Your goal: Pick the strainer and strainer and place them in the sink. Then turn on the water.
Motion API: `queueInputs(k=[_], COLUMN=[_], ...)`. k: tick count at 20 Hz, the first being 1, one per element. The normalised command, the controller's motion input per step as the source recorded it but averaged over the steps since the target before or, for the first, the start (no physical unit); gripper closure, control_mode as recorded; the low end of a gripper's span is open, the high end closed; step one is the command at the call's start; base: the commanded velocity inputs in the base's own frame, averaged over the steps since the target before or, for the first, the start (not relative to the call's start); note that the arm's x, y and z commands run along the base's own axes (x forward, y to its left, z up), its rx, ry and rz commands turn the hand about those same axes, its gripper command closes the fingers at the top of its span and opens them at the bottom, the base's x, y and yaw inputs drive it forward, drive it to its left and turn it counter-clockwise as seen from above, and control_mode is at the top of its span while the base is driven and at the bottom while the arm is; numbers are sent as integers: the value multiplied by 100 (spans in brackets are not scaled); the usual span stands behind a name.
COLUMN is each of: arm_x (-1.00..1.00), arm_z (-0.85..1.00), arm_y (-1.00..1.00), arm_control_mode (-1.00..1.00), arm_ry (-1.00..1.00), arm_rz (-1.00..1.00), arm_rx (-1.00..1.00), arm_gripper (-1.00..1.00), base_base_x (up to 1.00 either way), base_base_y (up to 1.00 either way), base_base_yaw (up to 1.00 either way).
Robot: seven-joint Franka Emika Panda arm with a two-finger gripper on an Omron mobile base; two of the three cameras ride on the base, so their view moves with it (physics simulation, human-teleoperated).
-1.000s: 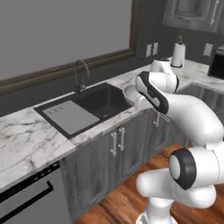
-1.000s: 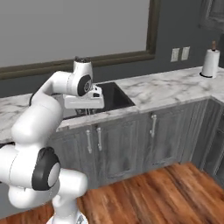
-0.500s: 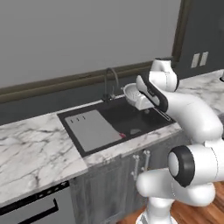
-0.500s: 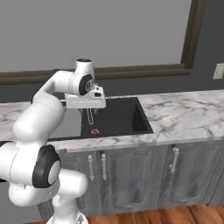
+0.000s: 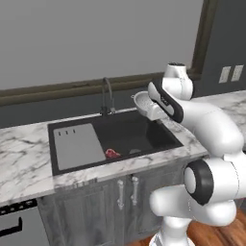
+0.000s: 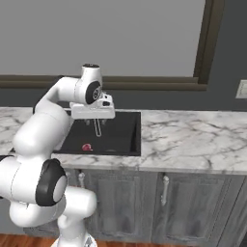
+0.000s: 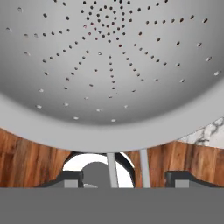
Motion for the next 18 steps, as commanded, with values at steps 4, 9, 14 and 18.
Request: queueInputs(k=[4,9,14,18], arm_x=[0,0,0,0], arm_z=[0,0,0,0], arm_y=[0,0,0,0], arm_control_mode=[100,100,100,100], arm_ry=[0,0,0,0], arm_rz=[0,0,0,0], arm_rx=[0,0,0,0], arm_gripper=[100,100,100,100], base_base_x=[10,28,60,78], base_base_y=[-72,-52,-21,-6], base_base_yaw=[26,15,3,0])
